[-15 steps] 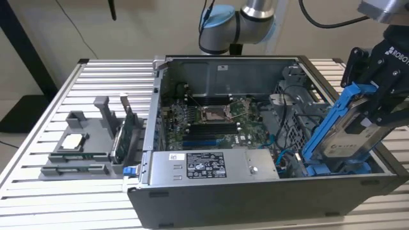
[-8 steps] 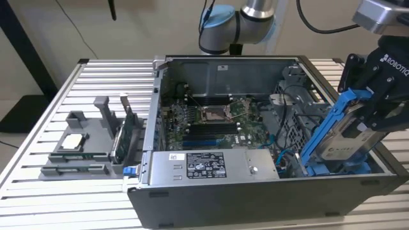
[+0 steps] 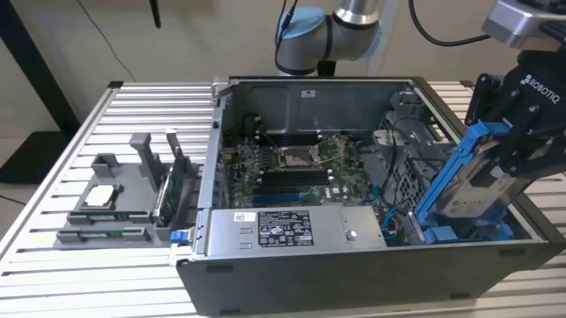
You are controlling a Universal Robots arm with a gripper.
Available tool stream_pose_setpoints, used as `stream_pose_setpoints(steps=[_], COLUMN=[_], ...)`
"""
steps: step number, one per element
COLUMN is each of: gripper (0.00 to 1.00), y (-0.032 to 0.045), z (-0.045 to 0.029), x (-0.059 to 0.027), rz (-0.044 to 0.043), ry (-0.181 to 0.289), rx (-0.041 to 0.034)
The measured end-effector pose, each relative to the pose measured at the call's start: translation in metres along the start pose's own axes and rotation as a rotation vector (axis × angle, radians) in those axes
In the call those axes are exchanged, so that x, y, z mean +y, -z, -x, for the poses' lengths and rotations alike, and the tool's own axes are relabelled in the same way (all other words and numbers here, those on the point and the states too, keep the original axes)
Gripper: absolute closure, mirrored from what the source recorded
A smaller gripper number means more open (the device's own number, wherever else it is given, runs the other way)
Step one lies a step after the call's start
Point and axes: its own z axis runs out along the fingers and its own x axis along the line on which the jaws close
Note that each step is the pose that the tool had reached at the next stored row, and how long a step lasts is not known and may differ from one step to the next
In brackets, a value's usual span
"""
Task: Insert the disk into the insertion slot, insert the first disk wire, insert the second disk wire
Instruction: 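Insert the disk into the insertion slot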
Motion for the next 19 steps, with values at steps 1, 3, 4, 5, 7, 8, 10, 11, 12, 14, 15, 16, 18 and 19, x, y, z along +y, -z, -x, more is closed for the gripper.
stream_pose_setpoints(steps=[1,3,4,5,7,8,10,11,12,14,15,16,18,19], gripper=[0.67,0.67,0.67,0.67,0.67,0.67,0.67,0.67,0.67,0.67,0.67,0.67,0.67,0.67], y=[-0.0005,-0.0020,-0.0035,-0.0051,-0.0088,-0.0106,-0.0143,-0.0160,-0.0179,-0.0215,-0.0233,-0.0250,-0.0287,-0.0304], z=[0.0003,0.0004,0.0004,0.0005,0.0005,0.0006,0.0006,0.0006,0.0006,0.0007,0.0008,0.0008,0.0009,0.0010], x=[0.0000,-0.0002,-0.0004,-0.0006,-0.0011,-0.0013,-0.0017,-0.0019,-0.0021,-0.0025,-0.0028,-0.0030,-0.0034,-0.0036], rz=[0.0000,0.0000,0.0001,0.0001,0.0001,0.0001,0.0002,0.0002,0.0002,0.0002,0.0002,0.0002,0.0002,0.0002], ry=[0.000,0.000,0.000,-0.001,-0.002,-0.002,-0.004,-0.005,-0.006,-0.006,-0.006,-0.007,-0.007,-0.007], rx=[-0.0003,-0.0002,-0.0003,-0.0001,-0.0003,-0.0004,-0.0007,-0.0006,-0.0008,-0.0008,-0.0009,-0.0008,-0.0009,-0.0009])
